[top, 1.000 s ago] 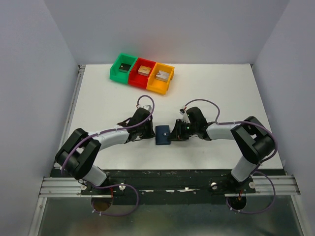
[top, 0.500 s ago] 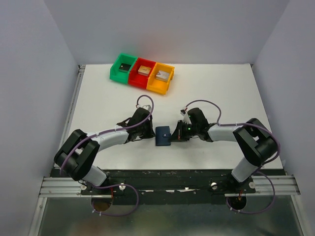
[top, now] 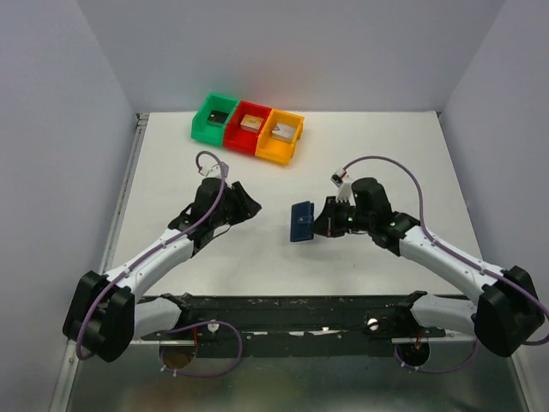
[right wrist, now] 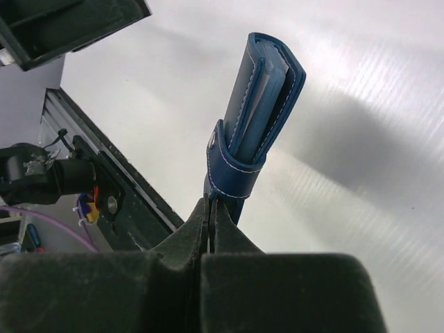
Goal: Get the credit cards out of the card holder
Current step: Pick up the card holder from the center of the board, then open the card holder.
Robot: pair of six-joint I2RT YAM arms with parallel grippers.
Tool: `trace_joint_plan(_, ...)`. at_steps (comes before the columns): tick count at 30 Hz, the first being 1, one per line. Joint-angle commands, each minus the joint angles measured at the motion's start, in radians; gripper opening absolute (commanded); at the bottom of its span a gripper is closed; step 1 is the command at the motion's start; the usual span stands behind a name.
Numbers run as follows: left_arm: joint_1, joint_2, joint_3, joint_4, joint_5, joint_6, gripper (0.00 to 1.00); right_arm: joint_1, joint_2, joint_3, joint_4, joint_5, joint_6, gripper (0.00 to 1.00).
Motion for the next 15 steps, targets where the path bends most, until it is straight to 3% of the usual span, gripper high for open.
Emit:
trace_joint_plan(1,0.043,-0.104,-0.048,0.141,0.098,-0.046,0.73,0.003,-0.104,0.109,-0.16,0.017,-0.124,0.0)
trace_joint_plan(4,0.052,-0.141,-0.086,0.263,0.199,-0.034,0.99,0.004,-0.138,0.162,-0.198,-0.045,-0.15,0.0)
trace_joint_plan(15,0.093,-0.188,-0.249,0.892,0.543,-0.143,0.99,0.001,-0.209,0.234,-0.183,-0.31,-0.139,0.0)
